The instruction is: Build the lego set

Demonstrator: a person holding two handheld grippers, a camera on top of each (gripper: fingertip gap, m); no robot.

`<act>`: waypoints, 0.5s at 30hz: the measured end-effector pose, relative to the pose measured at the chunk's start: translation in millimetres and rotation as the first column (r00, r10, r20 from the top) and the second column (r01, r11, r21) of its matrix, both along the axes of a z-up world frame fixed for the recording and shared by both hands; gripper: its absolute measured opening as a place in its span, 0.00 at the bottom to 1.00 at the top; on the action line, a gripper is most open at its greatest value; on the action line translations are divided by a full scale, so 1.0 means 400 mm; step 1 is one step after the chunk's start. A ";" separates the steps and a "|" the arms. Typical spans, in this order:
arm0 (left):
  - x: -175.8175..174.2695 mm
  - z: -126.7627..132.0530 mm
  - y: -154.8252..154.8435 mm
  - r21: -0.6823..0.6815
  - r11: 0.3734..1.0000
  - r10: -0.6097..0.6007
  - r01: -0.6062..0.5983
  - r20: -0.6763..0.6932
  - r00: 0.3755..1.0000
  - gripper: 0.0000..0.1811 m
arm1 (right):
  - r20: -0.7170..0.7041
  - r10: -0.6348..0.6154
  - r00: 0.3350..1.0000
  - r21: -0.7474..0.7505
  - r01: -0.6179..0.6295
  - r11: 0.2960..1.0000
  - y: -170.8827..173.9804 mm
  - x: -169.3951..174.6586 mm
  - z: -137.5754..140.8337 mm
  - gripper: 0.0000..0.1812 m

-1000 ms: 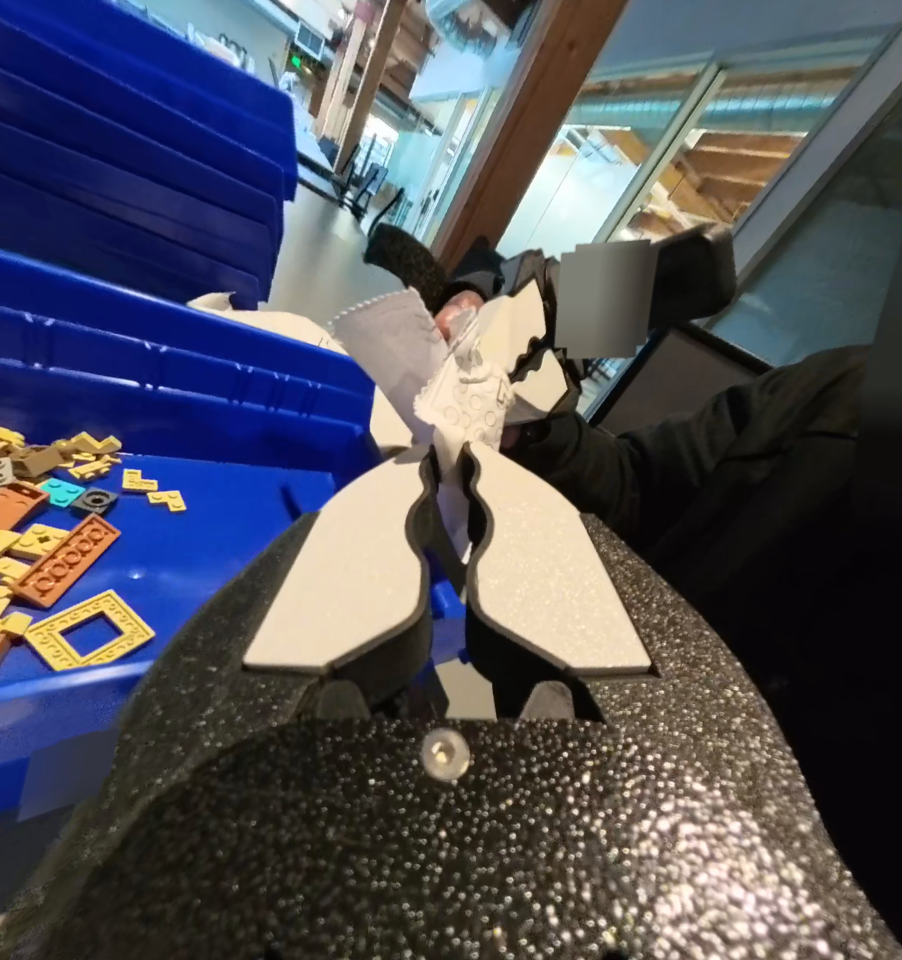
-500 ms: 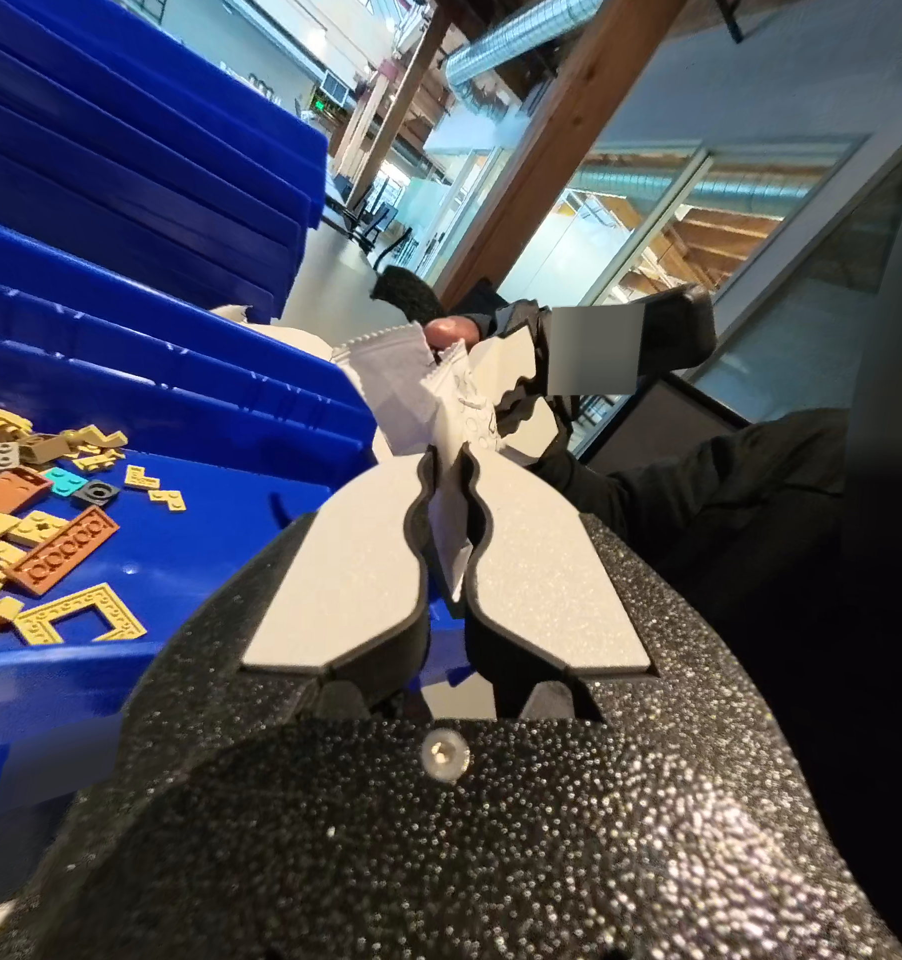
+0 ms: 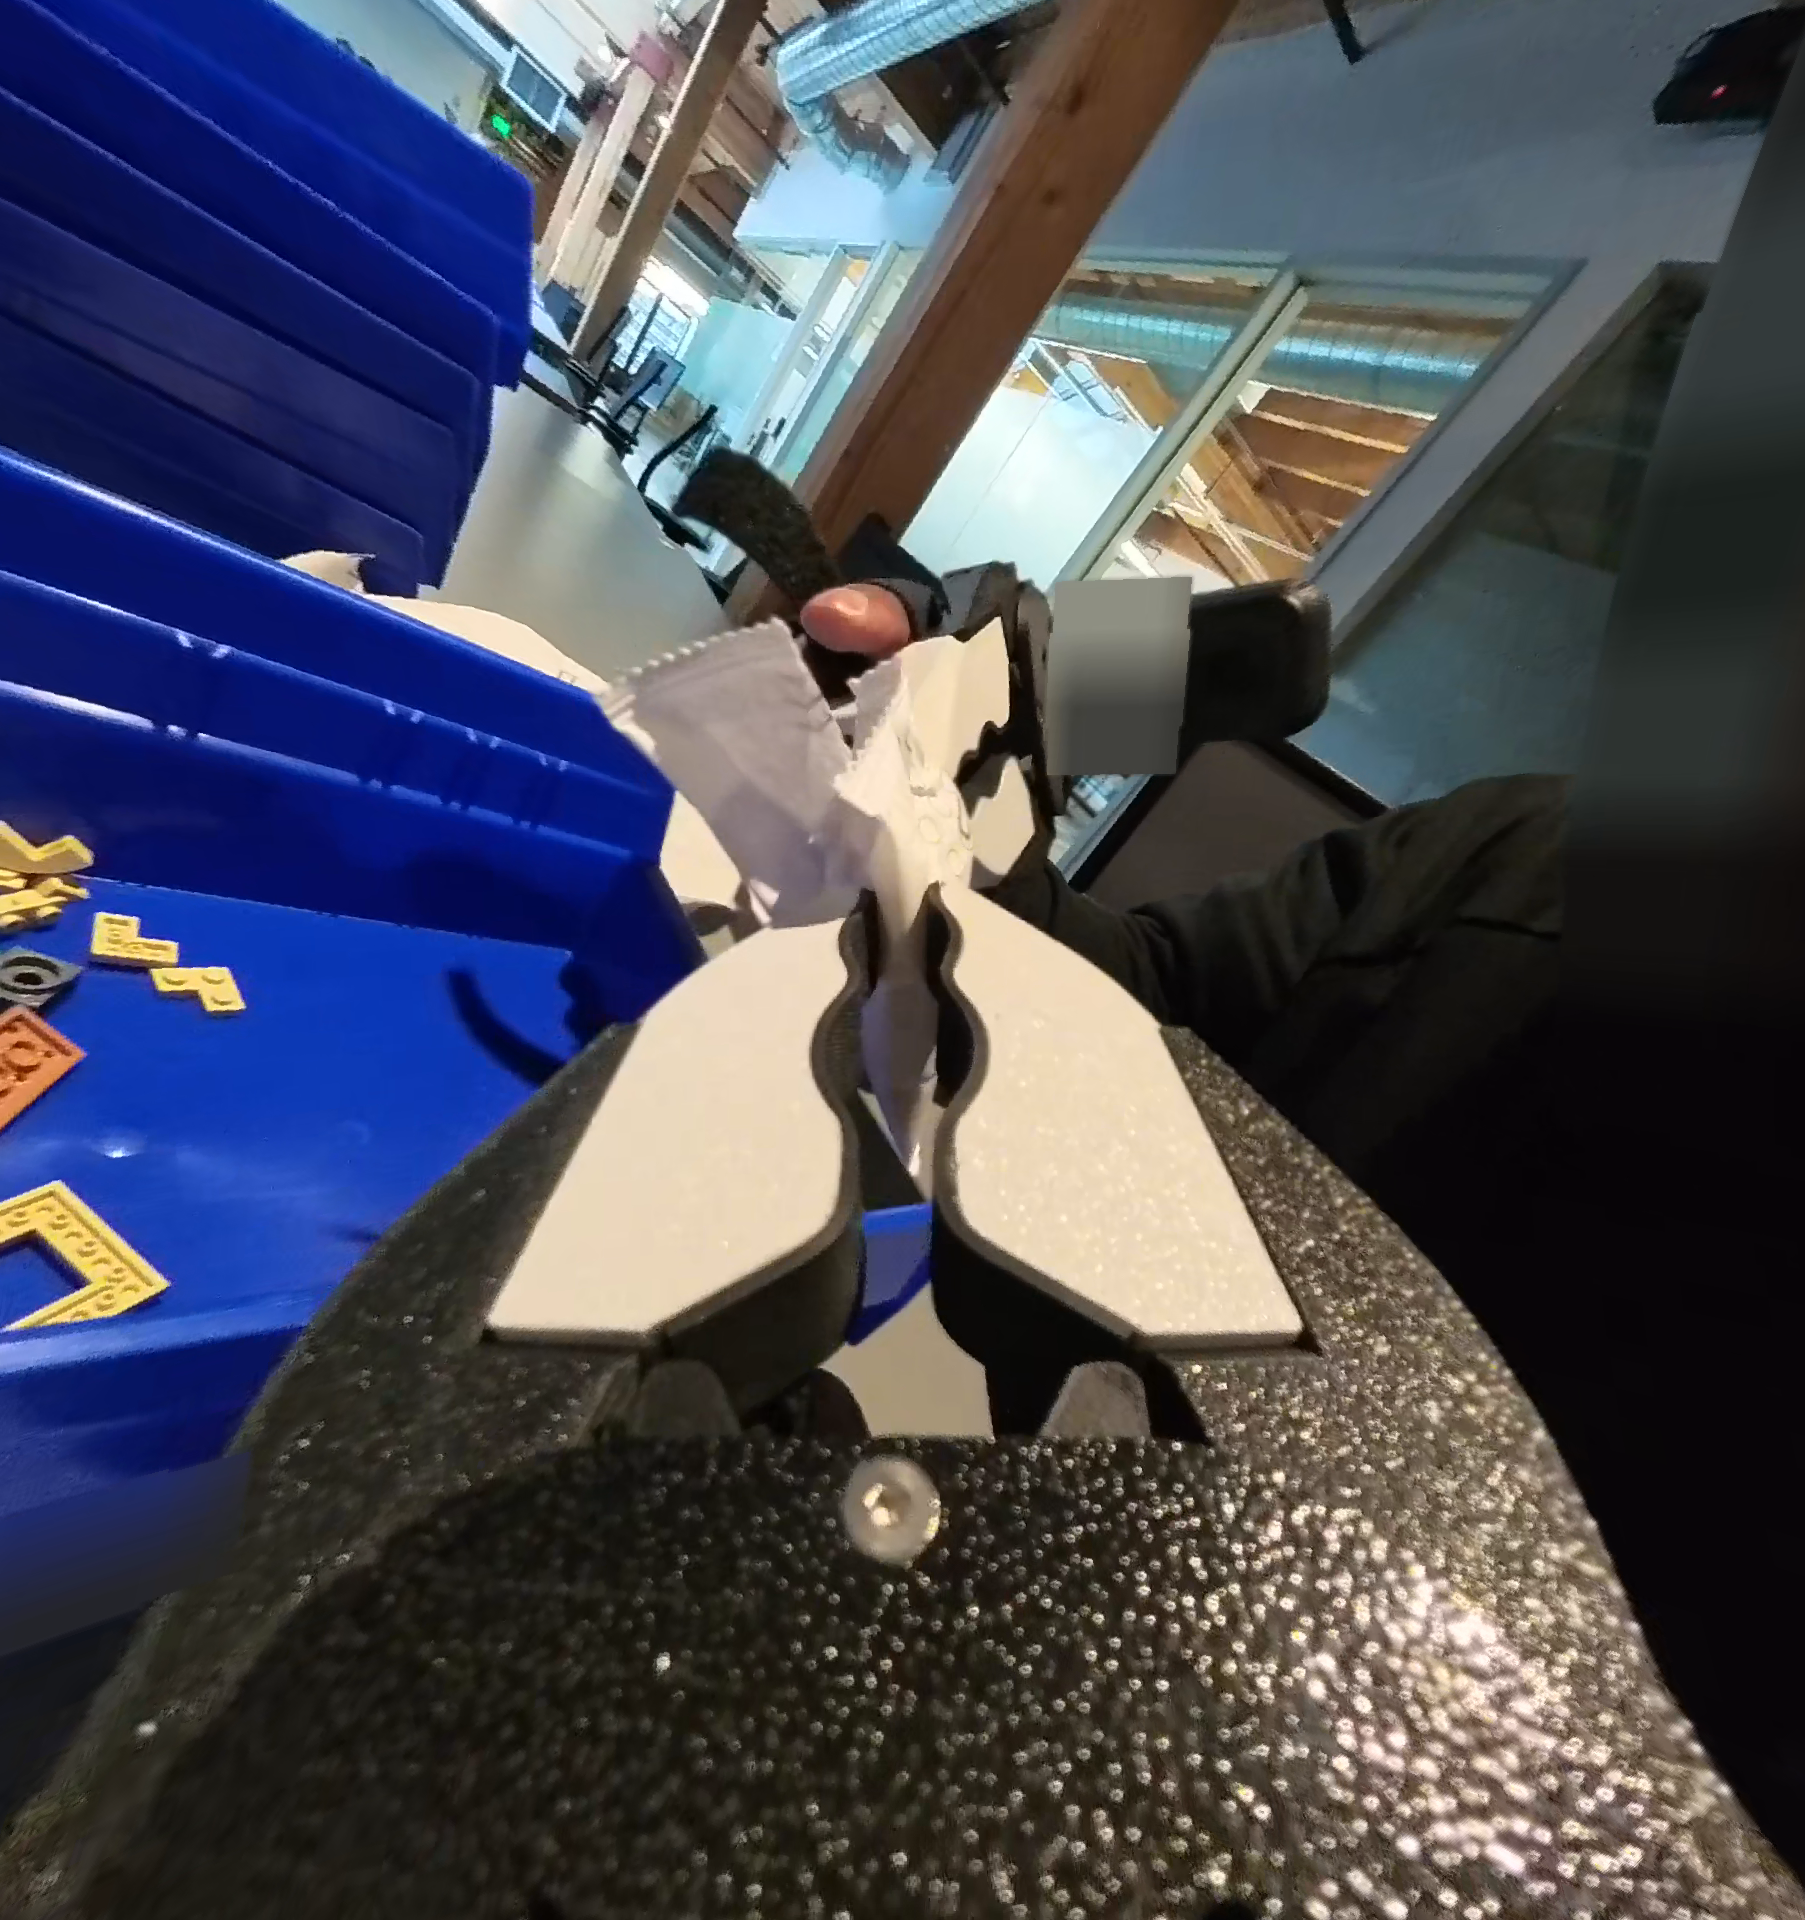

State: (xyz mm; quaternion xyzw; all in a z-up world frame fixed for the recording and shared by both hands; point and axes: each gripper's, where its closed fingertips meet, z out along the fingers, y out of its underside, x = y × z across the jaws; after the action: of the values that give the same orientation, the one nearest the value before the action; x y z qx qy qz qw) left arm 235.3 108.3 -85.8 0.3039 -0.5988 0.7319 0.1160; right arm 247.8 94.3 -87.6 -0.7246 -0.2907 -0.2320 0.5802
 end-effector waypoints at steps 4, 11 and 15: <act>-0.005 -0.005 -0.008 0.041 0.999 -0.007 0.007 0.004 1.000 0.04 | 0.001 0.006 1.000 -0.013 -0.006 1.000 0.008 -0.009 -0.010 0.00; 0.001 -0.005 -0.003 0.039 0.999 0.012 -0.012 -0.007 1.000 0.04 | 0.026 -0.049 0.998 -0.002 0.049 0.999 0.018 0.003 -0.011 0.00; 0.012 0.002 0.004 0.015 0.999 0.042 -0.042 -0.012 0.999 0.04 | -0.003 -0.076 0.997 0.021 0.076 0.997 0.019 0.014 -0.001 0.03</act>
State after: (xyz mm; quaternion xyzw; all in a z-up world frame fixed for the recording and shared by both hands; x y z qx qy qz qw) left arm 240.3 110.1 -85.1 0.3219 -0.5971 0.7276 0.1023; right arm 253.2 101.9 -87.8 -0.7291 -0.2597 -0.2563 0.5791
